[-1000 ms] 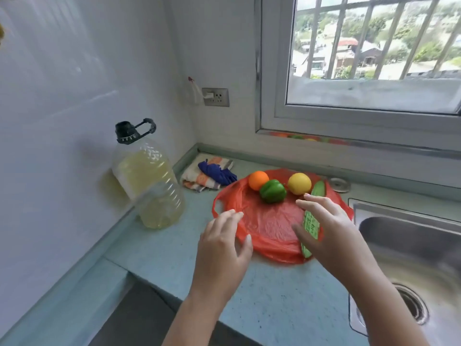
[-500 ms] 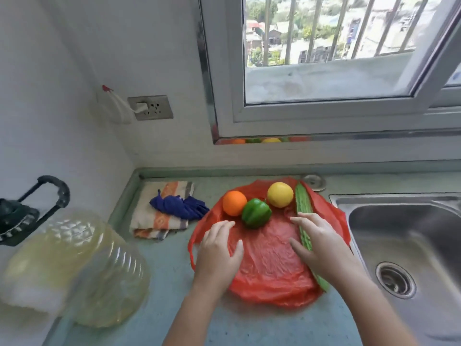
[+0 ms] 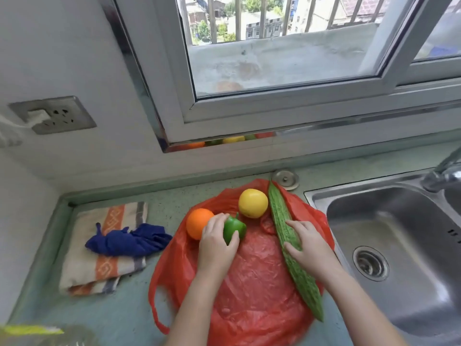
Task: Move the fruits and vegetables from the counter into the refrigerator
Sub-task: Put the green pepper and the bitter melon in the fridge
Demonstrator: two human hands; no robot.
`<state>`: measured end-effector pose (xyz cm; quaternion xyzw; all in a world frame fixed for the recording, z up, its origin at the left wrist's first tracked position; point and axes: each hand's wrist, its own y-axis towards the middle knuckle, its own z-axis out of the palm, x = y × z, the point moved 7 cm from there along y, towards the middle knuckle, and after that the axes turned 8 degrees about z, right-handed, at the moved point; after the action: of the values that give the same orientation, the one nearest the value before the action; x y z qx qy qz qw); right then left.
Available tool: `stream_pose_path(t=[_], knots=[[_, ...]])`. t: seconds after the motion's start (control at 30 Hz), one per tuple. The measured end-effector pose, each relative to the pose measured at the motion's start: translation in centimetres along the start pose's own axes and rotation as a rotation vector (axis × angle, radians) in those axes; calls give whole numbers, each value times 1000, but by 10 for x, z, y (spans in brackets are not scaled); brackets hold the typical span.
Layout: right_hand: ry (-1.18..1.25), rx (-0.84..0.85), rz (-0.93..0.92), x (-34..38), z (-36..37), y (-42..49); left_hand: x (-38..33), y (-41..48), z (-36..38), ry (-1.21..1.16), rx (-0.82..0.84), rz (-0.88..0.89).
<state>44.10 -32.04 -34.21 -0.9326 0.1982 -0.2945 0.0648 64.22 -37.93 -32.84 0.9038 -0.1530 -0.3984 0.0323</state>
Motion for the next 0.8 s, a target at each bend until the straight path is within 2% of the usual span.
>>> stream_pose_path(t=[0.53, 0.8], knots=[[164, 48, 168, -31, 41, 36, 29, 24, 49, 205, 132, 2], [331, -32, 117, -29, 34, 30, 24, 18, 37, -18, -5, -17]])
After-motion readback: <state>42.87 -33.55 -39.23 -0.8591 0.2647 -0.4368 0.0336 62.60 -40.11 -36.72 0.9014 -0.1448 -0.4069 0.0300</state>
